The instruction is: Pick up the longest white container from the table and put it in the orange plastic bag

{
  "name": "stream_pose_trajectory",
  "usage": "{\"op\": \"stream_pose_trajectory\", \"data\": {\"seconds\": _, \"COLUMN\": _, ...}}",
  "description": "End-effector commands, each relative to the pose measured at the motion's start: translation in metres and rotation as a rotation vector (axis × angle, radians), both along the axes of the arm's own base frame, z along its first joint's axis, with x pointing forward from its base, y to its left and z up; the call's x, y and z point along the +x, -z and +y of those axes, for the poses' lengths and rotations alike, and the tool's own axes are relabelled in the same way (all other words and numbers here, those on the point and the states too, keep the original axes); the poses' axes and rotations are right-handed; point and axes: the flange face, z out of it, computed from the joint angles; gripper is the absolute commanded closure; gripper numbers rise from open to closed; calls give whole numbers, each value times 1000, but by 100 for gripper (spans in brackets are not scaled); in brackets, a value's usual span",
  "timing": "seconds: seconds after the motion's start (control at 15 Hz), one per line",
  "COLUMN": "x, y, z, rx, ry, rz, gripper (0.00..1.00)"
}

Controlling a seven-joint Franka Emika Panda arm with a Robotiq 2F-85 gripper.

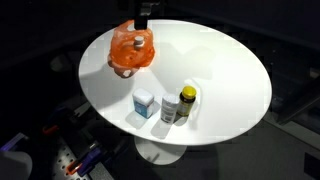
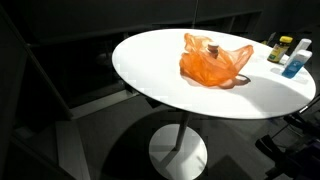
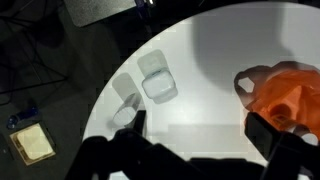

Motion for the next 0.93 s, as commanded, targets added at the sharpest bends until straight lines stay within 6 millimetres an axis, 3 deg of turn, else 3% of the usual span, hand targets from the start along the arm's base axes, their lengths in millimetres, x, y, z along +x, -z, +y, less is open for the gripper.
{"op": "stream_pose_trajectory", "data": {"seconds": 0.0, "x": 21, "y": 19, "z": 6, "rx": -17, "ry": 69, "rz": 78, "gripper": 0}}
{"op": "stream_pose_trajectory", "data": {"seconds": 0.33, "x": 45, "y": 58, "z": 11, "rx": -68, "ry": 94, "rz": 50, "gripper": 0}}
{"op": "stream_pose_trajectory", "data": {"seconds": 0.87, "x": 58, "y": 99, "z": -18, "rx": -137, "ry": 213, "rz": 36, "gripper": 0}}
